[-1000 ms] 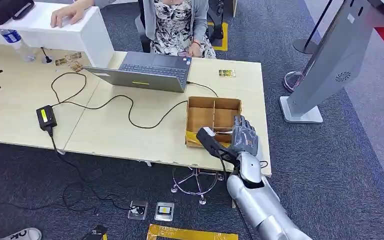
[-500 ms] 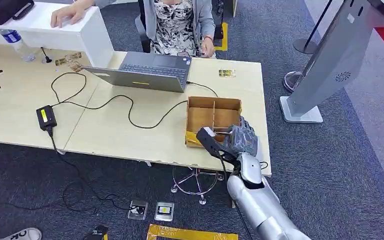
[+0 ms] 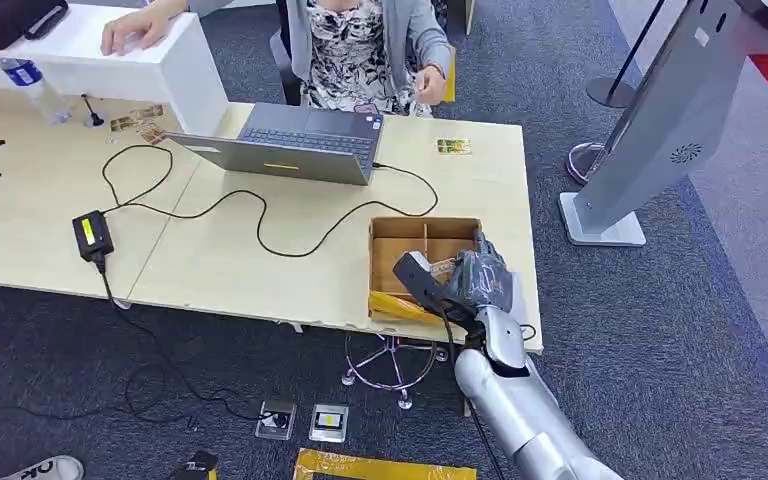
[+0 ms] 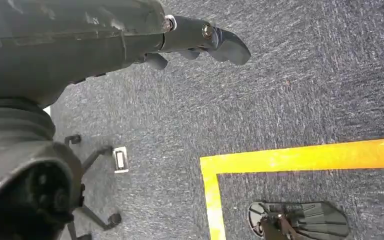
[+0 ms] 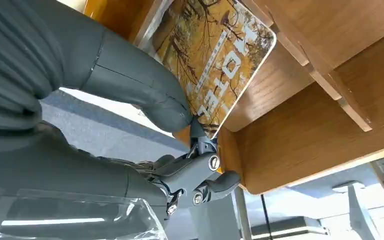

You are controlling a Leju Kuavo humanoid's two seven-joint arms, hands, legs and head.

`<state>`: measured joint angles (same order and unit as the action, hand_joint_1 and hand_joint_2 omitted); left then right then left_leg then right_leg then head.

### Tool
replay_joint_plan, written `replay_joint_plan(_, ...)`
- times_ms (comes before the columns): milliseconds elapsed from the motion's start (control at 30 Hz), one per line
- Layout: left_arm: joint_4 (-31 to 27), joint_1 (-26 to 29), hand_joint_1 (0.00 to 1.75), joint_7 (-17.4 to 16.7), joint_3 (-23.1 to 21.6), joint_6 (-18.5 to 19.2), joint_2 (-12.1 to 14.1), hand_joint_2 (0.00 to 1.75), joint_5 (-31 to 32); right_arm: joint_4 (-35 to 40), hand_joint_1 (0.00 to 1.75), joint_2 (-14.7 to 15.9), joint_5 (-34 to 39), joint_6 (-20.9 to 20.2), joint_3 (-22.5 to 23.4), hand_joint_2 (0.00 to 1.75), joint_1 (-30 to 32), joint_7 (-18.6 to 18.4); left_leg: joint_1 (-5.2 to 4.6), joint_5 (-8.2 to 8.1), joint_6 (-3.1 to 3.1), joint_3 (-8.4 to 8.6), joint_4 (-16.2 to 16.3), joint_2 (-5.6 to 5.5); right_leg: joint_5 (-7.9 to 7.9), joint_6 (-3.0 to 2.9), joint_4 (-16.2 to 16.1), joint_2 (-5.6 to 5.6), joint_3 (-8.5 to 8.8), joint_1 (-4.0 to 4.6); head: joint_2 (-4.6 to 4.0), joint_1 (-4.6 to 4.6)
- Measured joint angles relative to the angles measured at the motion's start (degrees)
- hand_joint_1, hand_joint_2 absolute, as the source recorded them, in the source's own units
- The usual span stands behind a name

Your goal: Pass the card to the sensor for recognition and then transmit it.

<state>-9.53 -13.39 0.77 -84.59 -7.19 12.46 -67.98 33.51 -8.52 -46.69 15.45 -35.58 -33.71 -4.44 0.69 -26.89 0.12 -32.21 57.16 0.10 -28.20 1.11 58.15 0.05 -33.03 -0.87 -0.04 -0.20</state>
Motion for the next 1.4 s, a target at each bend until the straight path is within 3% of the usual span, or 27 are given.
replay_joint_plan(533, 0.0, -0.7, 0.0, 0.0, -0.5, 0.4, 0.0, 0.0, 0.8, 0.2, 1.75, 0.5, 0.6, 1.5, 0.8, 1.75, -2.0, 0.3, 0.0, 0.01, 0.0, -0.01, 0.0, 0.0, 0.01, 0.0, 0.0, 0.01, -0.01, 0.0, 0.0, 0.02)
replay_joint_plan(733, 0.0, -1.5, 0.0, 0.0, -0.5, 0.6, 0.0, 0.0, 1.7, 2.9, 1.75, 2.4, -1.0, -0.5, 2.6, 1.75, -9.7, -0.7, -0.01, 0.02, -0.01, 0.05, 0.0, 0.02, 0.05, -0.02, 0.0, 0.05, 0.01, -0.01, 0.0, 0.0)
replay_joint_plan(1033, 0.0, -2.1, 0.0, -0.1, -0.5, 0.8, -0.2, 0.0, 1.9, 3.9, 1.75, 3.4, -1.9, -1.2, 3.9, 1.75, -14.6, 0.1, 0.0, 0.02, -0.01, 0.03, 0.0, 0.02, 0.06, -0.02, 0.0, 0.05, -0.01, 0.0, 0.0, 0.0)
replay_joint_plan(1067, 0.0, -2.1, 0.0, -0.1, -0.5, 0.8, -0.2, 0.0, 1.9, 3.9, 1.64, 3.4, -1.7, -0.9, 3.9, 1.75, -14.6, 0.4, 0.0, 0.02, -0.01, 0.02, 0.0, 0.02, 0.06, -0.02, 0.0, 0.04, -0.01, 0.0, 0.0, 0.02)
replay_joint_plan(1100, 0.0, -2.2, 0.0, -0.1, -0.5, 0.8, -0.3, 0.0, 2.0, 3.8, 0.24, 3.4, -1.5, -0.5, 4.0, 1.75, -14.7, 0.5, 0.0, 0.02, -0.01, 0.01, 0.0, 0.02, 0.06, -0.02, 0.0, 0.04, -0.01, 0.0, 0.0, 0.0)
replay_joint_plan(1133, 0.0, -2.3, 0.0, -0.1, -0.5, 0.8, -0.3, 0.0, 2.0, 3.8, 0.24, 3.4, -1.3, -0.1, 4.0, 1.75, -14.7, 0.6, 0.0, 0.02, -0.01, 0.01, 0.0, 0.02, 0.06, -0.02, 0.0, 0.04, -0.01, 0.0, 0.0, 0.0)
replay_joint_plan(1167, 0.0, -2.3, 0.0, -0.1, -0.5, 0.8, -0.3, 0.0, 2.1, 3.7, 0.0, 3.4, -1.2, 0.3, 4.0, 1.75, -14.7, 0.7, 0.0, 0.02, -0.01, 0.01, 0.0, 0.02, 0.06, -0.02, 0.0, 0.04, -0.01, 0.0, 0.0, 0.02)
replay_joint_plan(1200, 0.0, -2.4, 0.0, -0.1, -0.5, 0.8, -0.3, 0.0, 2.1, 3.7, 0.0, 3.4, -1.1, 0.4, 4.0, 1.75, -14.7, 0.7, 0.0, 0.02, -0.01, 0.01, 0.0, 0.02, 0.06, -0.02, 0.0, 0.04, -0.01, 0.0, 0.0, 0.0)
replay_joint_plan(1233, 0.0, -2.4, 0.0, -0.1, -0.5, 0.8, -0.3, 0.0, 2.1, 3.6, 0.0, 3.4, -1.1, 0.5, 4.0, 0.0, -14.7, 0.7, 0.0, 0.02, -0.01, 0.01, 0.0, 0.02, 0.06, -0.02, 0.0, 0.05, -0.01, 0.0, 0.0, 0.0)
replay_joint_plan(1267, 0.0, -2.4, 0.0, -0.1, -0.5, 0.8, -0.3, 0.0, 2.1, 3.6, 0.0, 3.5, -1.1, 0.5, 4.1, 1.75, -14.7, 0.7, 0.0, 0.02, -0.01, 0.02, 0.0, 0.02, 0.06, -0.02, 0.0, 0.04, -0.01, 0.0, 0.0, 0.0)
replay_joint_plan(1400, 0.0, -2.5, 0.0, -0.1, -0.5, 0.8, -0.3, 0.0, 2.1, 3.6, 0.0, 3.5, -1.1, -0.3, 4.2, 1.75, -14.8, 0.3, 0.0, 0.02, -0.01, 0.01, 0.0, 0.02, 0.06, -0.02, 0.0, 0.04, 0.0, 0.0, 0.0, 0.0)
